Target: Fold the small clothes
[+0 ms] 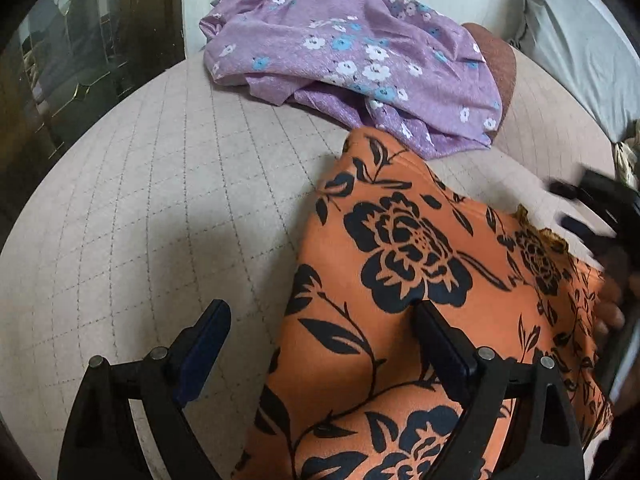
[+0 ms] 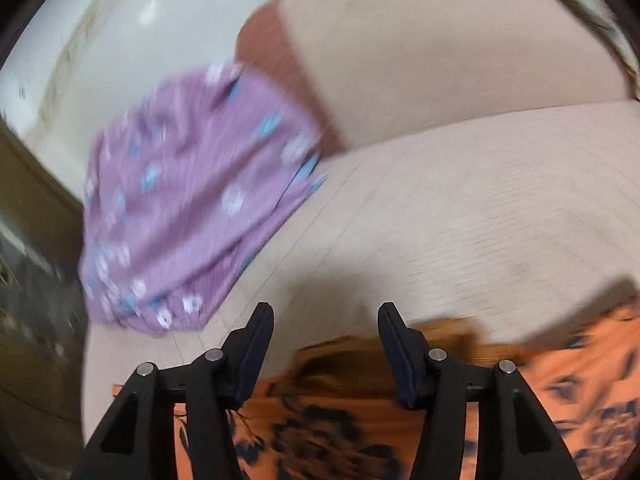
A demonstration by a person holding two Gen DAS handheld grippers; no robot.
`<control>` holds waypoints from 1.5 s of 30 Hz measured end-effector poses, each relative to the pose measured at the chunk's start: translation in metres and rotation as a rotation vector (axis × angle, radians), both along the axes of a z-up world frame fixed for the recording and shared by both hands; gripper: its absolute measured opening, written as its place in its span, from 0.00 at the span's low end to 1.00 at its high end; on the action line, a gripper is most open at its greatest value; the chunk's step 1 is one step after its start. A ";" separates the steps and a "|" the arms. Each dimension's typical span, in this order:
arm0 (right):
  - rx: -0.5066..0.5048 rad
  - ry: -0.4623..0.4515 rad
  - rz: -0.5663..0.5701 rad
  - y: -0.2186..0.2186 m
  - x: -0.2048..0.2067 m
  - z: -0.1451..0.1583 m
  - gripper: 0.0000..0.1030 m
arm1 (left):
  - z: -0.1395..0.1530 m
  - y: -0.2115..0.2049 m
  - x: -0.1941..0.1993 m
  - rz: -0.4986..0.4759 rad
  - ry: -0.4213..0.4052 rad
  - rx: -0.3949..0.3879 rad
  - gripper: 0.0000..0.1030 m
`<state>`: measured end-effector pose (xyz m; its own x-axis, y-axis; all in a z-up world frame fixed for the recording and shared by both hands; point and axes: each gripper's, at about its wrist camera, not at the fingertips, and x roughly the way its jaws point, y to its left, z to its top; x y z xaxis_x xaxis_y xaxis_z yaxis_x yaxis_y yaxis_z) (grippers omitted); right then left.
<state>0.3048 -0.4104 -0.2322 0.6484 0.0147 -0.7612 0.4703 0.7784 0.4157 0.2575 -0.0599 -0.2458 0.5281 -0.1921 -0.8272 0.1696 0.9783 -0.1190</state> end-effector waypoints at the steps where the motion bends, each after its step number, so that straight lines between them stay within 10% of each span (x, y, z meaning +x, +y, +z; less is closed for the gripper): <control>1: -0.011 -0.015 -0.005 -0.013 -0.019 0.006 0.57 | 0.002 -0.001 -0.003 0.003 -0.012 0.012 0.91; 6: -0.069 -0.022 -0.088 -0.065 -0.104 0.022 0.58 | 0.016 -0.015 -0.023 -0.009 -0.111 0.064 0.91; 11: -0.003 0.174 -0.149 -0.111 -0.162 -0.030 0.56 | 0.011 -0.050 -0.038 -0.110 -0.171 0.189 0.91; 20: 0.049 0.028 -0.114 -0.077 -0.238 0.001 0.57 | 0.011 -0.054 -0.044 -0.128 -0.166 0.188 0.92; 25: -0.004 -0.040 -0.020 -0.033 -0.243 0.015 0.59 | 0.003 -0.071 -0.060 -0.191 -0.138 0.222 0.92; 33: -0.074 0.124 -0.017 -0.037 -0.236 -0.009 0.58 | -0.019 -0.072 -0.053 -0.173 -0.085 0.236 1.00; 39: -0.385 -0.084 -0.124 -0.020 -0.244 0.053 0.59 | -0.021 -0.078 -0.049 -0.176 -0.088 0.230 1.00; 45: -0.169 -0.019 0.066 -0.006 -0.216 0.023 0.59 | -0.021 -0.077 -0.050 -0.188 -0.102 0.230 1.00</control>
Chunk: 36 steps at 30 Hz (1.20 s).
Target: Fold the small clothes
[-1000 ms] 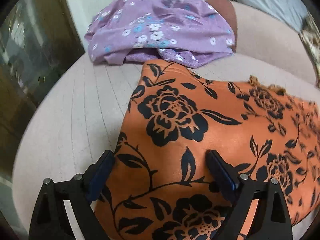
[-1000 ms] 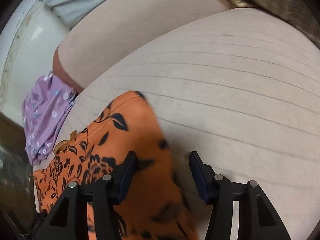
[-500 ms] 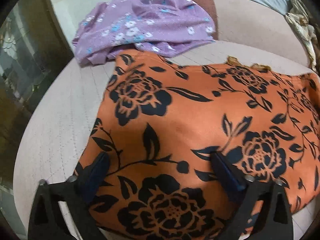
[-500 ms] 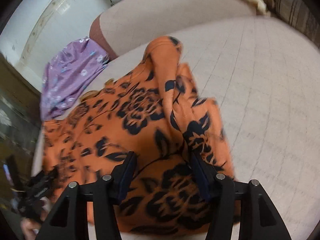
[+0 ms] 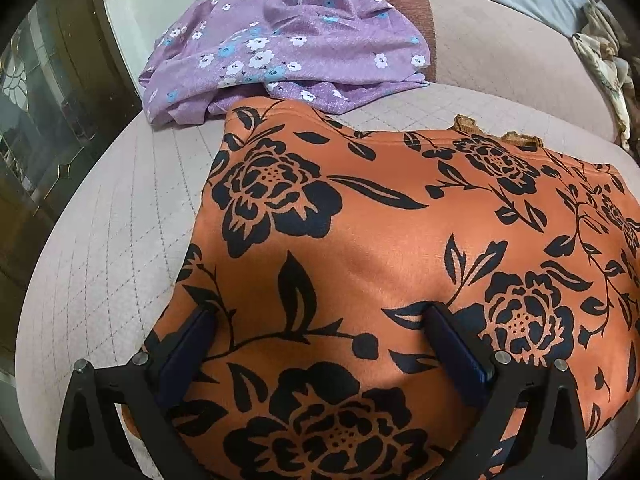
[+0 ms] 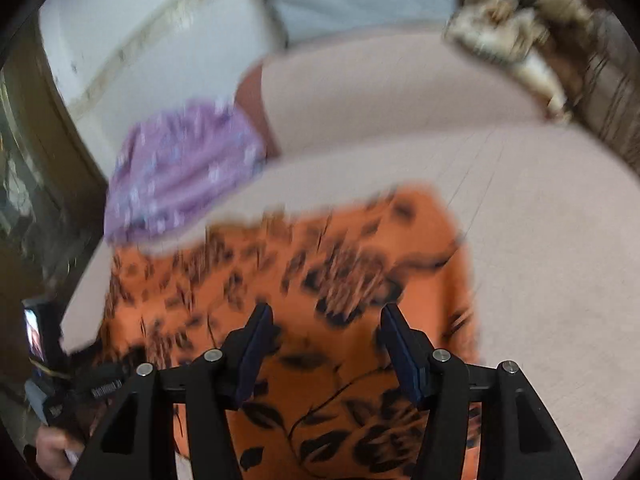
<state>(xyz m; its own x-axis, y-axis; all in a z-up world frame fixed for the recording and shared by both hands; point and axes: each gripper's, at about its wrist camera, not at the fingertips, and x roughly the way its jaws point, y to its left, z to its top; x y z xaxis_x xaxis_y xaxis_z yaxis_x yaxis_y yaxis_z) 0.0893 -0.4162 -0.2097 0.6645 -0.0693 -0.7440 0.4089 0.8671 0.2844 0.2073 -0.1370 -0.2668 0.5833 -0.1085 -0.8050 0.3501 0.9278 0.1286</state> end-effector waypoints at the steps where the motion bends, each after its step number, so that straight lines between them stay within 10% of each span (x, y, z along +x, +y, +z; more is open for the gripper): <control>1: 0.012 0.053 0.001 0.000 0.008 -0.011 0.59 | 0.000 0.001 -0.001 -0.002 -0.002 -0.001 1.00; 10: 0.060 0.152 -0.220 -0.058 0.003 -0.045 0.59 | -0.001 0.001 -0.002 -0.006 -0.014 -0.006 1.00; 29: 0.008 0.161 -0.197 -0.054 0.007 -0.046 0.62 | 0.002 0.004 -0.004 -0.014 -0.022 -0.012 1.00; 36: 0.017 0.161 -0.194 -0.055 0.008 -0.047 0.63 | 0.021 0.015 -0.003 0.082 -0.144 0.001 1.00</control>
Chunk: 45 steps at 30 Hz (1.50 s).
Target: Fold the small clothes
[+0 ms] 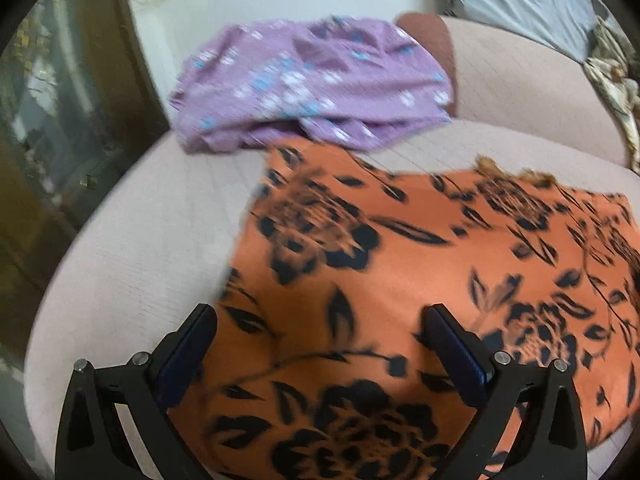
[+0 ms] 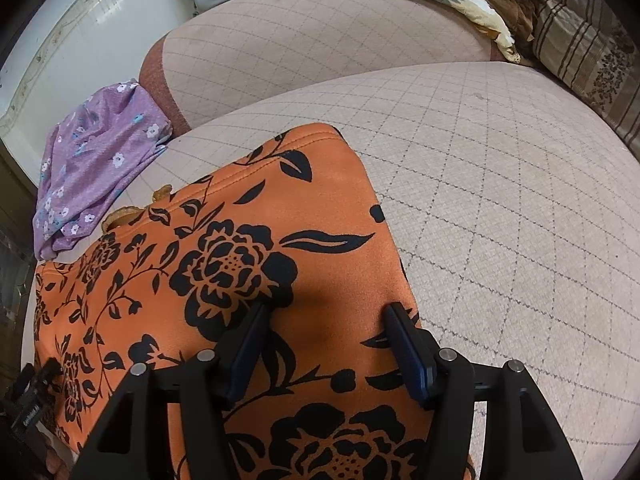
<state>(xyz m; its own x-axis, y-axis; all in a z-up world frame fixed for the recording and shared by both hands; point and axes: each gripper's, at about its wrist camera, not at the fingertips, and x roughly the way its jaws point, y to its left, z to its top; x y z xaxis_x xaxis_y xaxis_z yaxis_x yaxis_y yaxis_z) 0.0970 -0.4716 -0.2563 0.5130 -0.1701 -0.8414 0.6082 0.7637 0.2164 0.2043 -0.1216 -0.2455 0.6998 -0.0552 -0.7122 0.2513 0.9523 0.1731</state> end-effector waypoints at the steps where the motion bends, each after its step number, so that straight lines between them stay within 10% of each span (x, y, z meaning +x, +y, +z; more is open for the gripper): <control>1: 0.001 0.000 0.000 0.000 0.000 0.000 0.63 | 0.003 0.003 0.001 0.016 -0.020 0.005 1.00; 27: 0.011 0.001 -0.014 -0.002 -0.002 0.004 0.64 | 0.014 0.024 0.009 0.084 -0.043 -0.037 1.00; 32: -0.175 -0.070 -0.081 0.001 -0.014 0.034 0.64 | 0.015 0.023 0.008 0.080 -0.044 -0.039 1.00; 36: -0.139 -0.224 -0.017 0.011 -0.022 0.052 0.64 | 0.014 0.020 0.007 0.074 -0.044 -0.033 1.00; 45: 0.052 -0.226 0.142 0.020 -0.002 0.031 0.64 | 0.011 -0.012 -0.017 -0.095 -0.049 -0.051 1.00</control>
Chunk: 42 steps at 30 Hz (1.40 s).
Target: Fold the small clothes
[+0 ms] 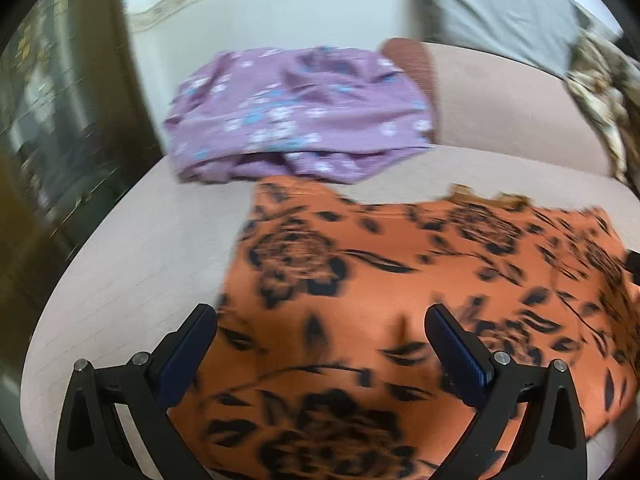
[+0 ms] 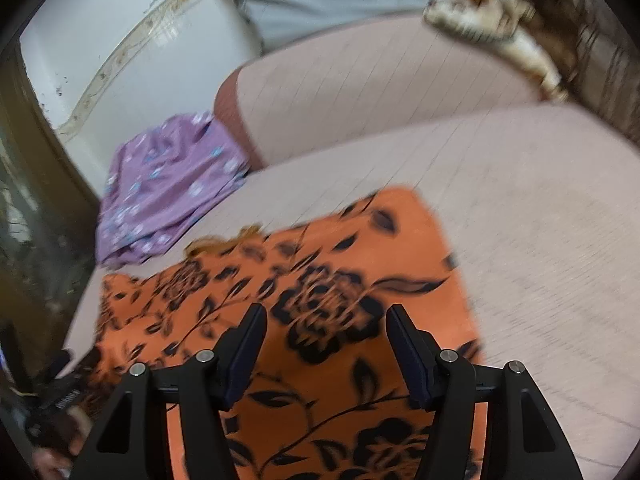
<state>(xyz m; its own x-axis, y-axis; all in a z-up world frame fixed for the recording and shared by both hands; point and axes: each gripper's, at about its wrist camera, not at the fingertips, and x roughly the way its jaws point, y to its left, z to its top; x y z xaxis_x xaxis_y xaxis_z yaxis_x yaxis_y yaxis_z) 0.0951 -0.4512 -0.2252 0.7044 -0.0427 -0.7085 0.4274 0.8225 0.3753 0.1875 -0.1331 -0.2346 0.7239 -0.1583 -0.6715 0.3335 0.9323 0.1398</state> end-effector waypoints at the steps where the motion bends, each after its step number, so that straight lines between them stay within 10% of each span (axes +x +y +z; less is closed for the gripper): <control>1: 0.020 0.023 0.016 0.000 0.005 -0.005 0.64 | -0.002 -0.006 -0.003 -0.026 -0.001 0.011 1.00; 7: 0.069 0.105 -0.019 -0.021 0.019 -0.027 0.64 | -0.031 -0.020 0.007 -0.069 0.120 0.069 1.00; 15: 0.171 -0.002 -0.121 -0.065 0.038 -0.022 0.64 | -0.020 -0.018 0.007 -0.032 0.065 0.052 1.00; 23: 0.276 0.098 -0.114 -0.094 0.064 -0.033 0.64 | -0.025 -0.009 0.026 0.021 0.099 0.051 1.00; 34: 0.510 -0.058 -0.102 -0.068 -0.032 0.014 0.66 | -0.006 0.009 0.024 0.080 0.040 0.037 1.00; 42: 0.636 -0.078 -0.070 -0.006 -0.116 -0.006 0.68 | 0.001 0.012 0.019 0.084 0.024 0.036 1.00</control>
<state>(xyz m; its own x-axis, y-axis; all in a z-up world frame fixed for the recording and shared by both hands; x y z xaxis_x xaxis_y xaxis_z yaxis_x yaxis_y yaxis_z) -0.0205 -0.4572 -0.2311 0.7656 0.3210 -0.5574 0.4237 0.4005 0.8125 0.2066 -0.1214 -0.2333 0.7169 -0.0729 -0.6934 0.2578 0.9517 0.1666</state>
